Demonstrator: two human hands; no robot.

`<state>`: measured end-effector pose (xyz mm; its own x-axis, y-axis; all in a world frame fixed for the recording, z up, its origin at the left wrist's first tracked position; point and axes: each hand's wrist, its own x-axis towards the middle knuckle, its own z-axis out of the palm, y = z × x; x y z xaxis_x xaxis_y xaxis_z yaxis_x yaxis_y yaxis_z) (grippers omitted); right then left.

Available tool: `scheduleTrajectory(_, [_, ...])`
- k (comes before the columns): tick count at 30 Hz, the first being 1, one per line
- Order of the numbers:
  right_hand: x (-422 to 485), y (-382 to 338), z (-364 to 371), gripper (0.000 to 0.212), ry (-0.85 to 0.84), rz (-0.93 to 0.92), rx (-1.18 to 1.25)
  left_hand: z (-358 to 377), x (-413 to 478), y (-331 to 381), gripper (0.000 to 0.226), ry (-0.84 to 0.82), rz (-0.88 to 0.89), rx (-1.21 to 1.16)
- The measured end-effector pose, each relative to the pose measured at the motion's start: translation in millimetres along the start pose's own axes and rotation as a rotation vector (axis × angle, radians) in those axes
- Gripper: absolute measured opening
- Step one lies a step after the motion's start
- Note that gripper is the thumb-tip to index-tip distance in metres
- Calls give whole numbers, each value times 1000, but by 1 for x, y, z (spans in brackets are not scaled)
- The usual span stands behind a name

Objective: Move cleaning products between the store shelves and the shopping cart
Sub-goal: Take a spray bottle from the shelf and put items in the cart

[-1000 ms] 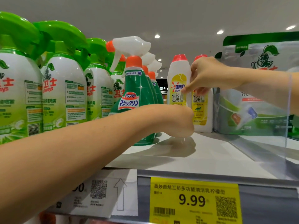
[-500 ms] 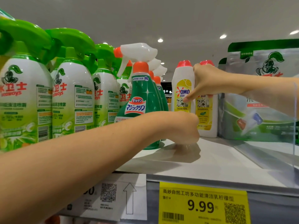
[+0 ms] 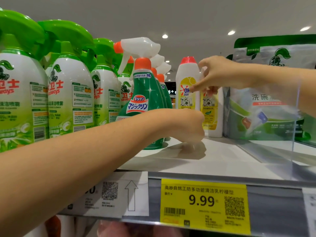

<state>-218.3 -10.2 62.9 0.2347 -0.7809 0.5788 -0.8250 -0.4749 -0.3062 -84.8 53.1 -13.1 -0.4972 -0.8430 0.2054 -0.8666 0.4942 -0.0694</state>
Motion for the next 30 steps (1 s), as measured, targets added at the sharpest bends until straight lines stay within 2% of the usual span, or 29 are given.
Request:
scheduleTrajectory(3, [-16,-9,-20,62,-2,34,140,0,0,-1,22,26,5,-20])
scheduleTrajectory(6, [-42,-19,-42,36,38,58,167,-3,-2,-2,32,37,10,-55])
scheduleTrajectory(8, [-68,-27,-53,25,99,33,237,-12,-8,-1,32,76,15,-206])
scheduleTrajectory(13, [-146,-41,-66,11,352,-210,420,-47,-51,9,25,313,100,-573])
scheduleTrajectory(16, [-186,-45,-61,6,360,-332,435,-51,-90,18,18,471,206,-713])
scheduleTrajectory(20, [-231,-56,-29,15,332,-366,437,-24,-147,20,16,669,294,-809])
scheduleTrajectory(22, [-235,-64,-10,33,281,-282,473,-2,-175,15,14,761,305,-872])
scheduleTrajectory(23, [-239,-71,3,39,195,-240,509,7,-181,9,14,780,294,-905])
scheduleTrajectory(25, [-252,-73,34,32,12,-223,632,28,-193,-1,27,711,186,-961])
scheduleTrajectory(26, [-259,-88,49,39,-71,-213,580,38,-200,-4,42,646,82,-990])
scheduleTrajectory(27, [-268,-100,62,45,-103,-324,441,49,-210,-3,51,607,10,-1023])
scheduleTrajectory(28, [-278,-101,72,55,-10,-376,393,62,-223,1,42,618,22,-1035])
scheduleTrajectory(29, [-287,-98,84,65,-36,-343,469,74,-240,9,25,661,66,-1030])
scheduleTrajectory(30, [-299,-97,92,49,-23,-326,527,83,-259,20,12,701,88,-1016])
